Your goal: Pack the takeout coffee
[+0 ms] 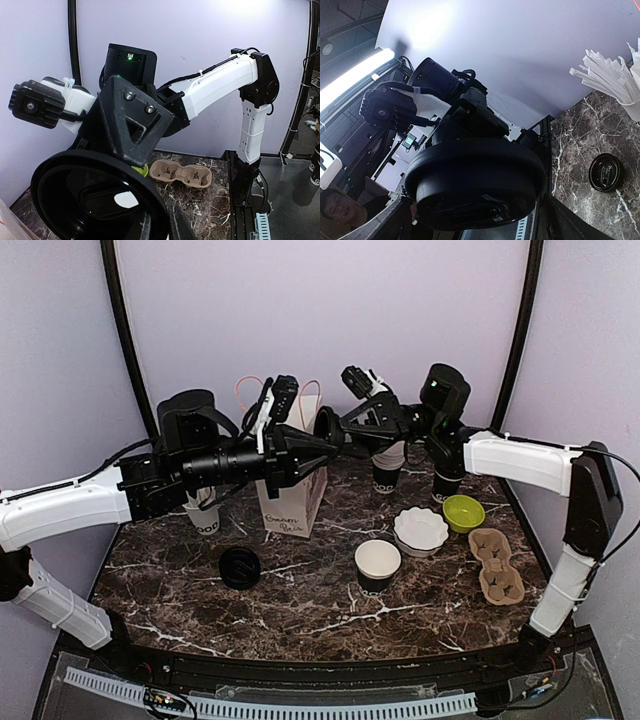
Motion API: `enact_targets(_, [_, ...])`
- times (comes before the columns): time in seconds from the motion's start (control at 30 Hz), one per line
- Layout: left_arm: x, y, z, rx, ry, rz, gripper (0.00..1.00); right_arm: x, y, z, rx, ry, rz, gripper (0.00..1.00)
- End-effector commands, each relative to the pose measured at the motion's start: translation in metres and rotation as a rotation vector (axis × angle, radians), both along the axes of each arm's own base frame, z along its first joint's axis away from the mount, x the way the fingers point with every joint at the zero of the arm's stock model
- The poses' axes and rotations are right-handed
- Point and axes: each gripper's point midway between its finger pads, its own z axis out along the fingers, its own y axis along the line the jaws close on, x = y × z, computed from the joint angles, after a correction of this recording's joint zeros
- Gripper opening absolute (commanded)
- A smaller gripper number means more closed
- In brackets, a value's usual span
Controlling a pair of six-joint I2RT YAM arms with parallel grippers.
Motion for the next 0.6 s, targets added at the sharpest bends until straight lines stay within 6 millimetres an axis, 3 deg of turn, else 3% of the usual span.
enact_targets(0.0, [-0.0019, 0.0005, 0.0056, -0.028, -0.004, -0.017, 0.16, -0.0061, 0.0015, 0.0006, 0.017, -0.023, 0.020, 0.84])
enact_targets(0.1, [-0.0008, -0.0005, 0.0048, -0.024, -0.006, -0.014, 0.16, -0.0074, 0.0016, 0.0010, 0.017, -0.024, 0.025, 0.80])
enact_targets(0.3, [0.0015, -0.0020, 0.0049, -0.017, -0.011, -0.009, 0.16, -0.0147, 0.0023, 0.0022, 0.017, -0.029, 0.049, 0.82])
enact_targets(0.57, [0.0042, -0.0027, 0.0009, -0.008, -0.005, 0.003, 0.19, -0.0151, 0.0020, 0.0010, 0.023, -0.040, 0.048, 0.68])
